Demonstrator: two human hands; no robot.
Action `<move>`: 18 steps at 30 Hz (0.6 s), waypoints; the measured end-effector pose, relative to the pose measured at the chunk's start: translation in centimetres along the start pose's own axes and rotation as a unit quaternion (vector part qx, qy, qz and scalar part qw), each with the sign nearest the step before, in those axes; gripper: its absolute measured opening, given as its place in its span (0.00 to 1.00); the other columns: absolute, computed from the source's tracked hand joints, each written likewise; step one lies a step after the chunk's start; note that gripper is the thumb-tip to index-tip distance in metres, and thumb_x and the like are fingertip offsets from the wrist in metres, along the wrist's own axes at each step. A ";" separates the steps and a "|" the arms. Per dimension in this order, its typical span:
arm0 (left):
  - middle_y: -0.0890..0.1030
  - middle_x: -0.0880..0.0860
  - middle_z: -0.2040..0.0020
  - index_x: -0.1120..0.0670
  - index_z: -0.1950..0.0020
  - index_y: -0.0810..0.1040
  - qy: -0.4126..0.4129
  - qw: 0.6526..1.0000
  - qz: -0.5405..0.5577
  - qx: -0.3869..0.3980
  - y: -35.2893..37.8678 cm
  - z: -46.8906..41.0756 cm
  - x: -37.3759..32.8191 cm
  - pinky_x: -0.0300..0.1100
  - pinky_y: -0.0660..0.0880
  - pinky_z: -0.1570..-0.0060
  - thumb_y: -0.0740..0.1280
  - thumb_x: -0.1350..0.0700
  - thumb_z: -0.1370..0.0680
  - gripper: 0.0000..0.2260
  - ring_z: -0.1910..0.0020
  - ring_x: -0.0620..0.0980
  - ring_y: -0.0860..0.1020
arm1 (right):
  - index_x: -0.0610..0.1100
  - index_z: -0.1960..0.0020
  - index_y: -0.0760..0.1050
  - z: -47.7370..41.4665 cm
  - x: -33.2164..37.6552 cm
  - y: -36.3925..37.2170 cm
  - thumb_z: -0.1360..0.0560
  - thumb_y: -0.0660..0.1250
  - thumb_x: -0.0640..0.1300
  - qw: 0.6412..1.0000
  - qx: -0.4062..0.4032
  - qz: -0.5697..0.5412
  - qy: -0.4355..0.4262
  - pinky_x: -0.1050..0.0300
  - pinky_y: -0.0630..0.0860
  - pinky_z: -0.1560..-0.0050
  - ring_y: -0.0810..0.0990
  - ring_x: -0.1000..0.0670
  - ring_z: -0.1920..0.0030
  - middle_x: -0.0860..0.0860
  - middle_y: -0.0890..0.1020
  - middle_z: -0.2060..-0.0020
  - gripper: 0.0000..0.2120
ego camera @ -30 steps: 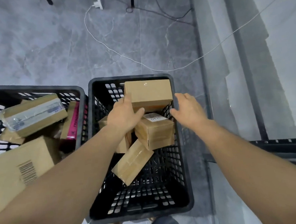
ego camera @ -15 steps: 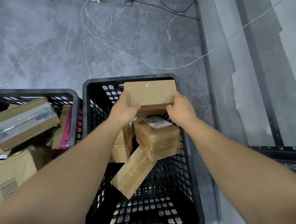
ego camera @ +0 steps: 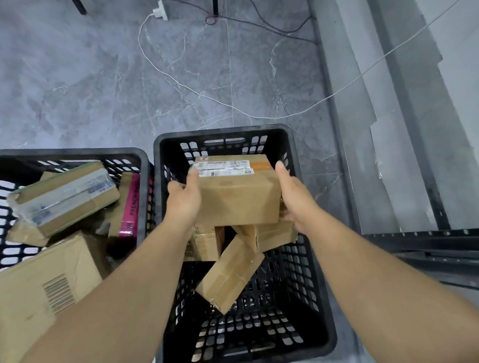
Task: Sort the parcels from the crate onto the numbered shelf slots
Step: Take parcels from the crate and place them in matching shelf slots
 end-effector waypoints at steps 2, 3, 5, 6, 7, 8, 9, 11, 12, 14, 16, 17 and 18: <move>0.74 0.52 0.47 0.53 0.40 0.65 0.012 1.000 0.026 -0.011 -1.2 1.2 0.3 0.59 0.75 0.43 0.60 0.41 0.23 0.19 0.46 0.56 0.74 | 0.49 0.32 0.68 1.2 -1.1 0.6 0.32 0.62 0.71 0.996 0.032 -0.080 0.020 0.44 0.77 0.44 0.78 0.47 0.43 0.49 0.78 0.40 0.36; 0.73 0.52 0.49 0.53 0.42 0.65 0.017 0.999 0.042 -0.009 -1.7 2.0 0.4 0.59 0.75 0.44 0.62 0.44 0.23 0.16 0.46 0.54 0.73 | 0.49 0.34 0.70 2.2 -1.2 1.0 0.28 0.64 0.65 0.992 0.051 -0.113 0.023 0.45 0.78 0.47 0.79 0.47 0.44 0.48 0.80 0.43 0.29; 0.73 0.52 0.47 0.52 0.43 0.67 0.027 0.997 0.070 0.003 -2.8 3.7 0.7 0.59 0.75 0.43 0.64 0.46 0.23 0.14 0.44 0.53 0.73 | 0.50 0.37 0.73 3.8 -1.2 1.2 0.25 0.65 0.57 0.986 0.077 -0.147 0.008 0.47 0.78 0.48 0.79 0.47 0.45 0.47 0.81 0.45 0.20; 0.73 0.51 0.45 0.51 0.42 0.68 0.033 0.996 0.081 0.009 -3.4 4.6 0.7 0.59 0.74 0.43 0.64 0.47 0.23 0.14 0.44 0.53 0.73 | 0.50 0.39 0.76 4.9 -0.9 1.3 0.24 0.64 0.55 0.984 0.092 -0.151 -0.008 0.48 0.76 0.47 0.78 0.47 0.45 0.47 0.82 0.45 0.16; 0.74 0.50 0.45 0.50 0.41 0.69 0.042 0.995 0.090 0.015 -4.1 5.5 0.7 0.58 0.74 0.42 0.65 0.47 0.23 0.14 0.43 0.52 0.73 | 0.51 0.41 0.77 6.0 -0.5 1.3 0.23 0.63 0.53 0.982 0.108 -0.152 -0.023 0.48 0.74 0.45 0.78 0.47 0.44 0.47 0.82 0.46 0.13; 0.74 0.49 0.44 0.49 0.39 0.69 0.051 0.993 0.101 0.023 -4.7 6.4 0.7 0.58 0.74 0.42 0.65 0.47 0.23 0.15 0.43 0.51 0.73 | 0.51 0.41 0.77 7.0 -0.3 1.3 0.23 0.63 0.52 0.980 0.125 -0.151 -0.032 0.48 0.73 0.44 0.78 0.47 0.44 0.47 0.82 0.45 0.13; 0.75 0.49 0.42 0.49 0.37 0.69 0.058 0.992 0.111 0.034 -5.3 7.2 0.7 0.58 0.74 0.42 0.66 0.47 0.23 0.16 0.42 0.51 0.74 | 0.50 0.40 0.77 8.1 -0.2 1.3 0.24 0.63 0.52 0.979 0.138 -0.148 -0.036 0.47 0.73 0.43 0.77 0.46 0.45 0.46 0.82 0.45 0.13; 0.75 0.49 0.39 0.49 0.34 0.69 0.067 0.988 0.129 0.050 -6.5 8.8 0.4 0.58 0.74 0.42 0.67 0.48 0.24 0.20 0.41 0.50 0.74 | 0.48 0.38 0.75 10.0 0.1 1.0 0.25 0.65 0.51 0.978 0.147 -0.143 -0.042 0.42 0.73 0.44 0.76 0.43 0.47 0.43 0.80 0.46 0.17; 0.75 0.50 0.39 0.50 0.32 0.69 0.069 0.986 0.141 0.055 -7.1 9.5 0.2 0.57 0.75 0.41 0.67 0.49 0.24 0.21 0.42 0.49 0.75 | 0.47 0.38 0.74 10.9 0.2 0.8 0.26 0.66 0.51 0.978 0.144 -0.147 -0.046 0.39 0.73 0.42 0.76 0.42 0.48 0.42 0.80 0.47 0.18; 0.75 0.49 0.39 0.51 0.31 0.68 0.068 0.981 0.167 0.064 -8.2 10.7 -0.4 0.57 0.73 0.39 0.68 0.49 0.24 0.23 0.42 0.47 0.74 | 0.46 0.39 0.75 12.6 1.0 0.7 0.26 0.66 0.48 0.975 0.137 -0.163 -0.061 0.40 0.74 0.44 0.75 0.42 0.49 0.44 0.80 0.51 0.17; 0.75 0.47 0.42 0.51 0.32 0.69 0.064 0.978 0.178 0.084 -8.8 11.8 -1.0 0.56 0.69 0.34 0.68 0.47 0.25 0.23 0.41 0.49 0.72 | 0.46 0.41 0.76 14.6 2.3 0.9 0.27 0.67 0.45 0.970 0.142 -0.179 -0.087 0.46 0.76 0.48 0.77 0.45 0.51 0.46 0.81 0.53 0.14; 0.75 0.45 0.46 0.51 0.34 0.69 0.071 0.976 0.178 0.105 -9.0 12.6 -1.6 0.56 0.66 0.33 0.67 0.46 0.24 0.21 0.41 0.49 0.71 | 0.48 0.42 0.77 15.6 2.8 0.8 0.30 0.69 0.45 0.967 0.142 -0.185 -0.102 0.48 0.76 0.51 0.78 0.46 0.51 0.47 0.82 0.53 0.16; 0.74 0.43 0.48 0.50 0.35 0.69 0.077 0.974 0.175 0.123 -9.3 13.4 -2.3 0.55 0.65 0.32 0.66 0.45 0.23 0.20 0.40 0.49 0.70 | 0.49 0.42 0.77 16.4 3.4 0.6 0.33 0.70 0.45 0.964 0.141 -0.190 -0.118 0.49 0.76 0.52 0.78 0.47 0.51 0.48 0.82 0.52 0.20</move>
Point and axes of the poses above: each hand's wrist, its own z-axis away from the middle knuckle, its own y-axis out of the palm, x = y × z, the point moved 9 cm from there along -z, towards the middle knuckle
